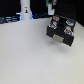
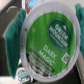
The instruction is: Open the kcup holder, insert the kcup into the holder, and close the kcup holder
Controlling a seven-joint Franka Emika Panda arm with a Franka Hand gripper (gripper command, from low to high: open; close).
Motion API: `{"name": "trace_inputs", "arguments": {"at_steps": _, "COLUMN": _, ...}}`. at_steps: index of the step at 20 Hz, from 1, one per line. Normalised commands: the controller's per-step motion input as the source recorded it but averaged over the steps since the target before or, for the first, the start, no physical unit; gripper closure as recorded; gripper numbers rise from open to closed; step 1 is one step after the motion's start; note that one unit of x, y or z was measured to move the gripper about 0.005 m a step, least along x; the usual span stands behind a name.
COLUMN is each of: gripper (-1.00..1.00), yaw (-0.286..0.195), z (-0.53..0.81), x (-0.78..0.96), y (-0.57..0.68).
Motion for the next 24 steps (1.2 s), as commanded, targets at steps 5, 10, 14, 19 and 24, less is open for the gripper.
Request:
{"name": "trace_inputs", "arguments": {"at_steps": 5, "gripper": 1.00, "yaw": 0.013, "z": 0.05, "x": 0.33, "y": 0.44}}
{"name": "trace_inputs", "arguments": {"at_steps": 10, "gripper": 1.00, "yaw": 0.025, "z": 0.04, "x": 0.22, "y": 0.59}}
{"name": "trace_inputs", "arguments": {"at_steps": 14, "gripper": 1.00, "yaw": 0.027, "z": -0.01, "x": 0.18, "y": 0.41}}
{"name": "trace_inputs", "arguments": {"at_steps": 19, "gripper": 1.00, "yaw": 0.000, "z": 0.11, "x": 0.39, "y": 0.27}}
{"name": "trace_inputs", "arguments": {"at_steps": 24, "gripper": 1.00, "yaw": 0.003, "z": 0.04, "x": 0.26, "y": 0.16}}
